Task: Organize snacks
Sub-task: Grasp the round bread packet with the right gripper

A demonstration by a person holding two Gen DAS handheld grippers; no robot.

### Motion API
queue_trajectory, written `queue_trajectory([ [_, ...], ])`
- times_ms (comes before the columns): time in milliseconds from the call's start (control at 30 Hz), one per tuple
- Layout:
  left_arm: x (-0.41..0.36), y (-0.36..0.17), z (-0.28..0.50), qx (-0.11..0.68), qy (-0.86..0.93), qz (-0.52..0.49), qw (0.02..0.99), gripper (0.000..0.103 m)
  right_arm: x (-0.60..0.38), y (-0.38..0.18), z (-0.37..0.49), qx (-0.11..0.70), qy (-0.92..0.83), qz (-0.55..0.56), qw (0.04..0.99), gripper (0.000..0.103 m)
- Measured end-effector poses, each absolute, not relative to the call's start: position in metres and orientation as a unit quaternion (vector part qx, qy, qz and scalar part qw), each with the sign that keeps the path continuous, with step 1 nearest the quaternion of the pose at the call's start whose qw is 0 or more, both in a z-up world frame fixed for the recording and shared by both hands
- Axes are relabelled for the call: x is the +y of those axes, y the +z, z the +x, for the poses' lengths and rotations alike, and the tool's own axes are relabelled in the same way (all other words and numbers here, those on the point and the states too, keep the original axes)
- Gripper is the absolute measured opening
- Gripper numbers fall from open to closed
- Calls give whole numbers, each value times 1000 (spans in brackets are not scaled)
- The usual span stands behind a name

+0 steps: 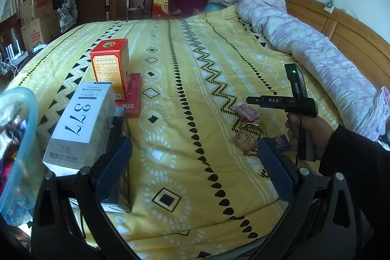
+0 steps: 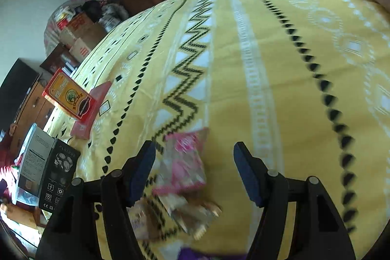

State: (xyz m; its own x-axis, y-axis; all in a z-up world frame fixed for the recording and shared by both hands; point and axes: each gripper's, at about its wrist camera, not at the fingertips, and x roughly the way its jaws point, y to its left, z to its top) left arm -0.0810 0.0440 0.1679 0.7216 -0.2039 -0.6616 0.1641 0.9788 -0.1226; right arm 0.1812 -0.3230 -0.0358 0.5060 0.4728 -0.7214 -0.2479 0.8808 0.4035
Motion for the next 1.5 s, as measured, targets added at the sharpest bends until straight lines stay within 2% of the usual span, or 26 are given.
queue_trajectory([
  [200,51,160,-78,372,-88,-38,923,103,-234,-53,147,487,296,35,821,73],
  [233,51,160,-79,372,-89,-40,923,103,-220,-47,131,483,327,31,812,77],
  [300,52,159,-80,372,-90,-41,923,103,-209,-20,98,455,388,40,800,74],
  [433,53,155,-83,375,-89,-49,921,103,-243,16,59,398,360,65,841,75],
  [600,48,150,-86,380,-98,-49,919,103,-259,-7,46,433,321,-10,842,75],
  [700,43,147,-86,384,-102,-49,916,103,-266,-18,49,451,319,-15,833,75],
  [900,39,141,-82,394,-105,-45,912,103,-252,-40,66,451,311,-72,833,75],
  [967,38,137,-79,400,-105,-45,909,103,-244,-48,74,456,317,-92,827,83],
  [1067,37,133,-77,406,-104,-46,907,103,-239,-56,79,456,322,-113,822,84],
  [1100,37,131,-75,408,-103,-46,906,103,-239,-58,79,457,320,-116,822,83],
  [1167,35,126,-72,413,-103,-49,904,103,-243,-58,76,456,324,-104,822,64],
  [1233,32,121,-68,416,-104,-52,902,103,-246,-55,69,450,318,-94,829,61],
  [1267,31,119,-66,418,-106,-52,901,103,-246,-55,64,451,320,-89,829,51],
  [1500,14,106,-43,410,-121,-33,904,102,-267,-41,34,450,273,-3,850,49],
])
